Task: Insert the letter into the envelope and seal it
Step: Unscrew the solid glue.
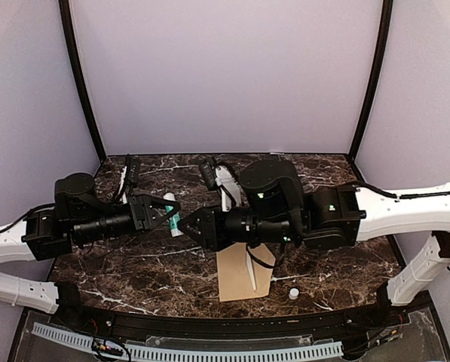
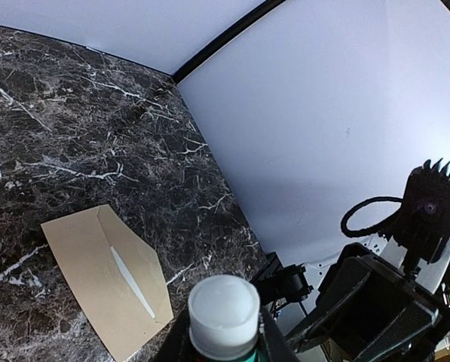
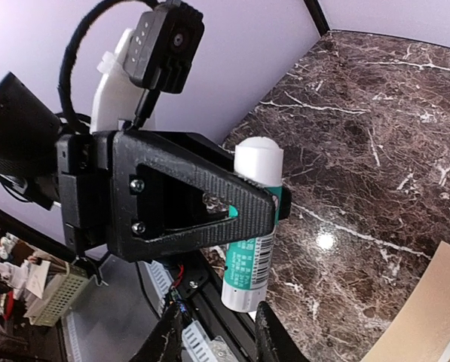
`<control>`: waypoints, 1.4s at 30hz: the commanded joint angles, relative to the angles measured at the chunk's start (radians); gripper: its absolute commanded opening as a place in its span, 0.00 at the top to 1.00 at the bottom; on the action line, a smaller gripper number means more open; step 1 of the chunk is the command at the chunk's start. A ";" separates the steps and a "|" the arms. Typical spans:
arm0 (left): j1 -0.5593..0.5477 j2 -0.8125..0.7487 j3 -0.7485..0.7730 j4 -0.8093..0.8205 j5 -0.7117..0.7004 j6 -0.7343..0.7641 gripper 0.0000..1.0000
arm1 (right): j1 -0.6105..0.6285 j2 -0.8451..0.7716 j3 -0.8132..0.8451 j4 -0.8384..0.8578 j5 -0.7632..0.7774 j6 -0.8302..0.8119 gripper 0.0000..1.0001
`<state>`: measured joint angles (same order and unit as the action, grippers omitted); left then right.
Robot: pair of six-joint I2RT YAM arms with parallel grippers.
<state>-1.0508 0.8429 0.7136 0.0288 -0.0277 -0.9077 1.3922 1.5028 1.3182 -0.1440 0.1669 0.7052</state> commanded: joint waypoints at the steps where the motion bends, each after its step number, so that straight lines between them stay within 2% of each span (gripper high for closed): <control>1: 0.008 0.004 -0.005 0.002 -0.016 -0.034 1.00 | 0.028 0.061 0.090 -0.136 0.089 -0.009 0.73; 7: 0.007 0.019 -0.022 0.033 -0.002 -0.048 1.00 | 0.037 0.106 0.150 -0.214 0.125 -0.009 0.72; 12: 0.009 0.031 -0.025 0.051 0.010 -0.049 1.00 | 0.038 0.132 0.174 -0.222 0.120 -0.012 0.62; 18: 0.009 0.039 -0.025 0.070 0.019 -0.048 1.00 | 0.043 0.174 0.219 -0.264 0.142 -0.017 0.61; 20: 0.009 0.040 -0.026 0.072 0.022 -0.049 1.00 | 0.045 0.187 0.235 -0.282 0.154 -0.020 0.63; 23: 0.009 0.041 -0.030 0.076 0.025 -0.051 1.00 | 0.046 0.201 0.247 -0.283 0.152 -0.028 0.72; 25: 0.009 0.040 -0.033 0.080 0.025 -0.050 1.00 | 0.047 0.209 0.256 -0.284 0.150 -0.033 0.75; 34: 0.010 0.053 -0.034 0.103 0.070 -0.047 1.00 | 0.048 0.205 0.242 -0.264 0.168 -0.023 0.75; 38: 0.010 0.058 -0.038 0.138 0.106 -0.045 1.00 | 0.047 0.175 0.194 -0.212 0.169 -0.014 0.85; 42: 0.011 0.051 -0.054 0.201 0.152 -0.020 1.00 | 0.035 0.101 0.099 -0.087 0.125 0.004 0.94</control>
<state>-1.0355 0.8982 0.6773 0.1242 0.0257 -0.9501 1.4307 1.6875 1.4948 -0.3943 0.3195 0.7067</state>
